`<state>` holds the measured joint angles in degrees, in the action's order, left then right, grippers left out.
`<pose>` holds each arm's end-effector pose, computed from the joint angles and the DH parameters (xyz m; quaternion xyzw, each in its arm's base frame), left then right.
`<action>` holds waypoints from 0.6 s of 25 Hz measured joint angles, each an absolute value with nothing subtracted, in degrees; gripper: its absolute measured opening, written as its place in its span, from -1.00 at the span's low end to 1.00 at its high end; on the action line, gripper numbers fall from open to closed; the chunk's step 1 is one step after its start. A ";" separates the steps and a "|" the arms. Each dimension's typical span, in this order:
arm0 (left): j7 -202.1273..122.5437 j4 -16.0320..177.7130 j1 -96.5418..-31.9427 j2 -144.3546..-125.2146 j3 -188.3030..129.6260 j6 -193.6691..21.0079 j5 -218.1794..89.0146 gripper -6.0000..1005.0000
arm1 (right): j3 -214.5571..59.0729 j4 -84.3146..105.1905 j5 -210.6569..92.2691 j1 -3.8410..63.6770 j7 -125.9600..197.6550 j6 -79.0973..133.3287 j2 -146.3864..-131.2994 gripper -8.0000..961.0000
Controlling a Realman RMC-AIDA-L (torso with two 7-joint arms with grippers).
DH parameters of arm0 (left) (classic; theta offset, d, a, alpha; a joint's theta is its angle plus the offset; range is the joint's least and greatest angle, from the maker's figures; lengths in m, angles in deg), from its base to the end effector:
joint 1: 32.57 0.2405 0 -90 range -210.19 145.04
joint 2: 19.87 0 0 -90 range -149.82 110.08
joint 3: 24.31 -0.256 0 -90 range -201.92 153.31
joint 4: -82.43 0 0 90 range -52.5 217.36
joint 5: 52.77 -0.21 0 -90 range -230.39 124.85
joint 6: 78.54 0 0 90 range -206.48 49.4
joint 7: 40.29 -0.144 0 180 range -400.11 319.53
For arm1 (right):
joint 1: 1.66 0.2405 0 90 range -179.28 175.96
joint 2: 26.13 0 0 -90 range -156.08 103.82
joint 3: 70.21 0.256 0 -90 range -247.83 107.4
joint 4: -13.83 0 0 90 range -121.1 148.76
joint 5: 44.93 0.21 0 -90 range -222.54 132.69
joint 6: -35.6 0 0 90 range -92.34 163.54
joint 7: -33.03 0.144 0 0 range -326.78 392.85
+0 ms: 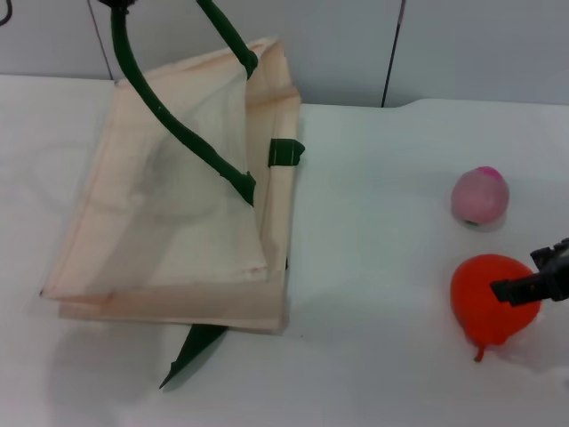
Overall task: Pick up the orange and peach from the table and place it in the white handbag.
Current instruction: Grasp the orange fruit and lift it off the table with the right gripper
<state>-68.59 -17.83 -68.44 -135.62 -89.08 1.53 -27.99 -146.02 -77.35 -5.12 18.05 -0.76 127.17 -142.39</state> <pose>-0.1185 0.4005 0.1415 -0.8496 -0.2601 0.0128 0.4586 0.2142 0.3152 0.0459 -0.9006 0.3720 -0.1070 0.1977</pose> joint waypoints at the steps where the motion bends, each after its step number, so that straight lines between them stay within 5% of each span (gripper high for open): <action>1: -68.59 -17.80 -68.42 -135.62 -89.05 1.54 -27.99 -0.75 | -145.99 -76.96 -5.95 18.38 -0.85 127.29 -142.38 0.69; 15: -68.59 -17.53 -68.53 -135.62 -89.00 1.30 -27.99 -0.75 | -146.46 -74.58 -9.21 20.89 -0.30 128.38 -142.50 0.83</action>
<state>-68.59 -17.53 -68.53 -135.62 -89.00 1.30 -27.99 -146.46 -74.58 -9.21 20.89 -0.30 128.38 -142.50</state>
